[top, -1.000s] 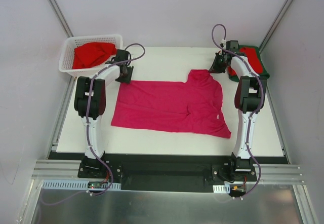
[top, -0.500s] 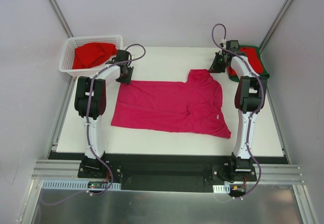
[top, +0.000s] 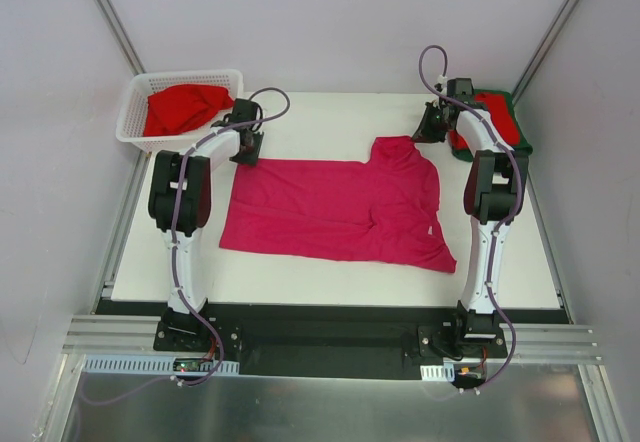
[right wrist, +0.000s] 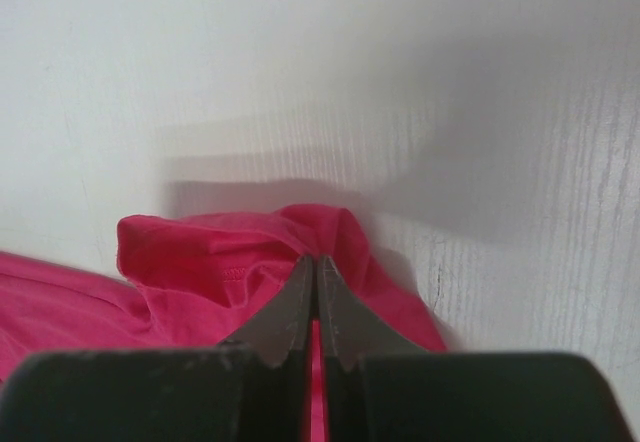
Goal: Fold and stack the t-shirts
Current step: Grap the side of the flattened tshirt furthest away from the robot with both arms
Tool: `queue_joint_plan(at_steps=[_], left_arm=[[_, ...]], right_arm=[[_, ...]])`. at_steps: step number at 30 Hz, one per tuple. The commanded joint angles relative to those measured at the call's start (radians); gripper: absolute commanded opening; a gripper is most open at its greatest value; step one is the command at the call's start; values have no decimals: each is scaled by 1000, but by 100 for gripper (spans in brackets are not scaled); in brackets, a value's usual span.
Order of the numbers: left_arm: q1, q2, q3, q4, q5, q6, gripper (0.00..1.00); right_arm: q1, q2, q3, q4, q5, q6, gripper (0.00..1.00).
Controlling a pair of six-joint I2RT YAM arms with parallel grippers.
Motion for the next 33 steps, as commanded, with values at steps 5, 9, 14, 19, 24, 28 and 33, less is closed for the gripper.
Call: queue_joint_plan(at_steps=[5, 9, 14, 19, 24, 28, 33], left_arm=[[-28, -14, -22, -20, -50, 20, 49], [-30, -24, -26, -12, -67, 22, 64], [-31, -8, -29, -12, -79, 33, 64], [-33, 3, -27, -10, -64, 31, 59], [-33, 12, -13, -13, -59, 36, 28], [-33, 14, -10, -13, -62, 39, 17], [-33, 14, -13, -13, -70, 42, 10]], right_arm=[[-5, -70, -9, 7, -25, 5, 1], [-6, -69, -9, 11, -29, 5, 1], [-6, -70, -10, 9, -27, 5, 1], [-6, -70, -9, 9, -27, 5, 1], [-6, -72, -9, 9, -24, 5, 1], [-5, -73, -7, 9, -25, 5, 1], [-6, -69, -7, 7, -27, 28, 1]])
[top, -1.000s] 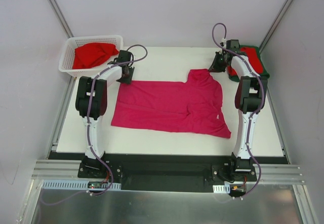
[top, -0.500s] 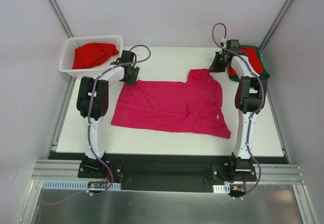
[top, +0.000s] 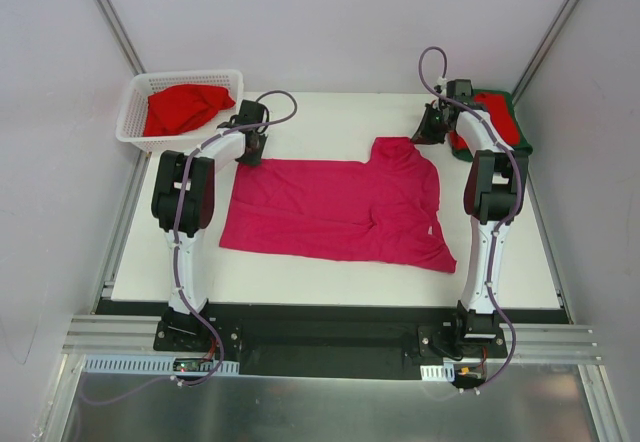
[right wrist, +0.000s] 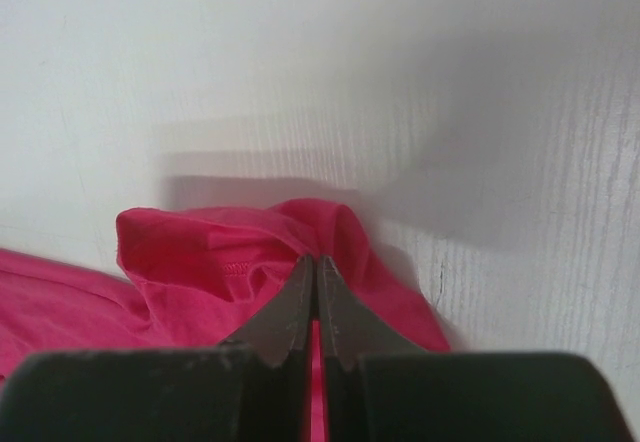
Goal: Fold and stack the t-shirts
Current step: Grap the side of the flattened tshirt furthest away from the robot with both arms
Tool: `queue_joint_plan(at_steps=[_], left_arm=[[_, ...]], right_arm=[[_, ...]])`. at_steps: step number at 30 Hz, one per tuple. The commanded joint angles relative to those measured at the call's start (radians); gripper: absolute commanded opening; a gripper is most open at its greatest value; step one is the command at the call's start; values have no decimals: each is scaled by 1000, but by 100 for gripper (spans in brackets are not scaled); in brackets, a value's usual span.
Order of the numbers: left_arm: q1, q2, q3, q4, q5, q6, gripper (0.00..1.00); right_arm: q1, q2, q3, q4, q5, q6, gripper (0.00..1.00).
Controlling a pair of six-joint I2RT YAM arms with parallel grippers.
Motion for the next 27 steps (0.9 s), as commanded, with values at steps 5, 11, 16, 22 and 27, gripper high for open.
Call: queue_joint_plan(at_steps=[5, 11, 16, 22, 27], left_arm=[[-1, 7, -12, -21, -20, 12, 0], [-5, -18, -25, -21, -29, 5, 0], [-7, -82, -55, -21, -29, -20, 0], [-7, -123, -78, -21, -34, -26, 0], [-7, -166, -97, -25, -11, -47, 0]], right_arm=[[-5, -68, 1, 9, -24, 25, 1], [-23, -73, -6, 9, -31, 28, 1], [-23, -100, -38, 18, -10, 28, 1], [-26, -159, -88, 21, 21, 28, 1], [-26, -237, -150, 30, 32, 29, 1]])
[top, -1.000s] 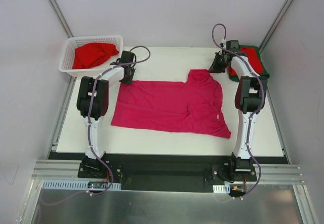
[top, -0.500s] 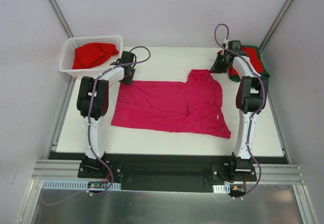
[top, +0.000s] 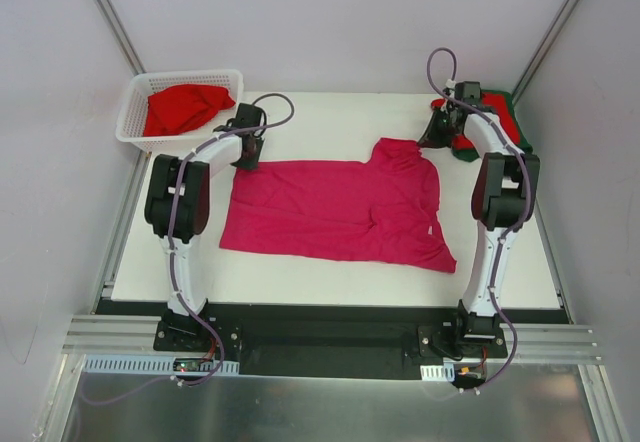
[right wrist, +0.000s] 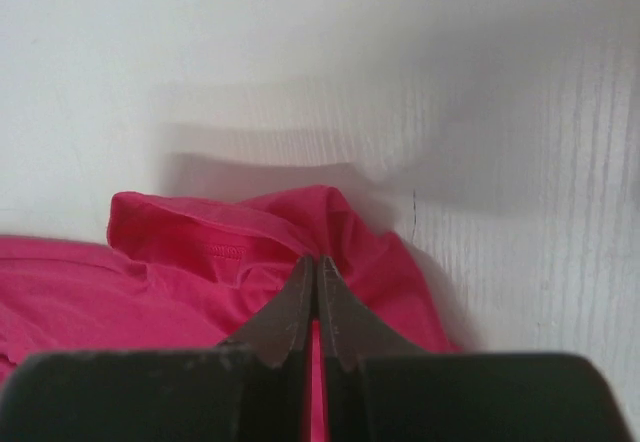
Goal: Fold and stack the t-shirts
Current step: Grap the side of the flattened tshirt furthest away from the robot with both arms, then fold the other side of the tshirt into a rectangle
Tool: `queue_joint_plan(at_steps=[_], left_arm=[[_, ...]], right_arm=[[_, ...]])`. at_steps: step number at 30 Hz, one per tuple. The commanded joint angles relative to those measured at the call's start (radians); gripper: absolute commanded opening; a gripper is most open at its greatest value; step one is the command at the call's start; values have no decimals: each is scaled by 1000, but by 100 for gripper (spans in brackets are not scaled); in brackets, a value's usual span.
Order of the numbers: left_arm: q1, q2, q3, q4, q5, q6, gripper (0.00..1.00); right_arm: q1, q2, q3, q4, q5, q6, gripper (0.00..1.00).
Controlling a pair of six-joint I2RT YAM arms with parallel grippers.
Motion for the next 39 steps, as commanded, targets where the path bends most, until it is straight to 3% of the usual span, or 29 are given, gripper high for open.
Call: queue_joint_plan(at_steps=[1, 17, 32, 39], left_arm=[[-5, -106, -24, -21, 13, -36, 0], [-7, -267, -101, -72, 66, -159, 0], [6, -382, -182, -138, 118, -156, 0], [10, -398, -207, -144, 128, -153, 0]], right_arm=[[-4, -158, -39, 23, 21, 10, 1], [-4, -421, -232, -26, 66, 28, 1], [-4, -609, -406, -58, 175, 59, 1], [0, -753, -516, -73, 152, 79, 1]])
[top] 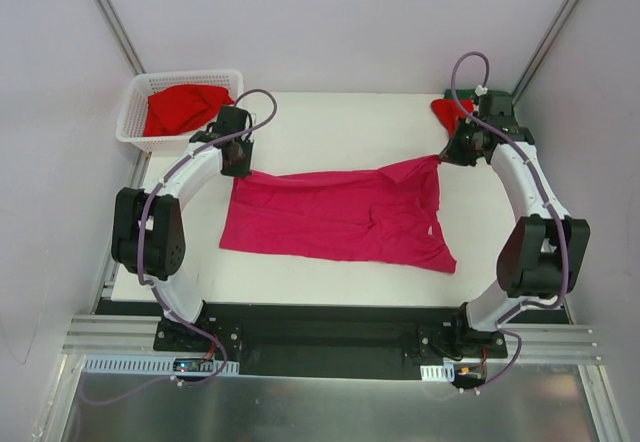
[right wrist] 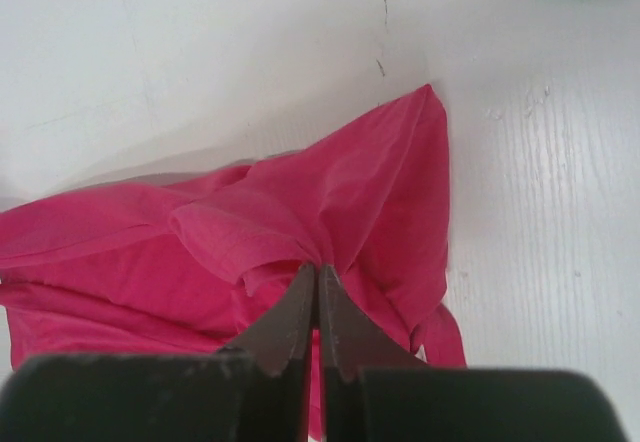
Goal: Fold and stack the t-shirts
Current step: Fold the other side of the tshirt into a rectangle
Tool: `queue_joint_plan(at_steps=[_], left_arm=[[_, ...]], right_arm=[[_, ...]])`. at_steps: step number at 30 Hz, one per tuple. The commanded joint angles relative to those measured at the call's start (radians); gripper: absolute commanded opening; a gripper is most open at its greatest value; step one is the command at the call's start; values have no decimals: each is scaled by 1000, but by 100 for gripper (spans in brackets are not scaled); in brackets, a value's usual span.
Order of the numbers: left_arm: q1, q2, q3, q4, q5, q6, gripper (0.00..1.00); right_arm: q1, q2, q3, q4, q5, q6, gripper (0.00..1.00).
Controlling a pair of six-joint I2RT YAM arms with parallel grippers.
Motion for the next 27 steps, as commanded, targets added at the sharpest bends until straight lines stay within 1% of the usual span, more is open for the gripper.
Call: queue_joint_plan(at_steps=[1, 9, 16, 19, 27], left_arm=[[7, -45, -10, -18, 20, -4, 0], [19, -59, -13, -20, 51, -2, 0], [20, -118, -41, -29, 54, -2, 0], [27, -154, -59, -40, 53, -7, 0], [39, -252, -127, -83, 42, -24, 0]], right_arm=[[1, -144, -66, -28, 19, 22, 1], [1, -370, -178, -108, 48, -15, 1], [1, -520, -259, -177, 10, -13, 1], [1, -566, -287, -201, 11, -13, 1], [1, -612, -325, -246, 2, -13, 1]])
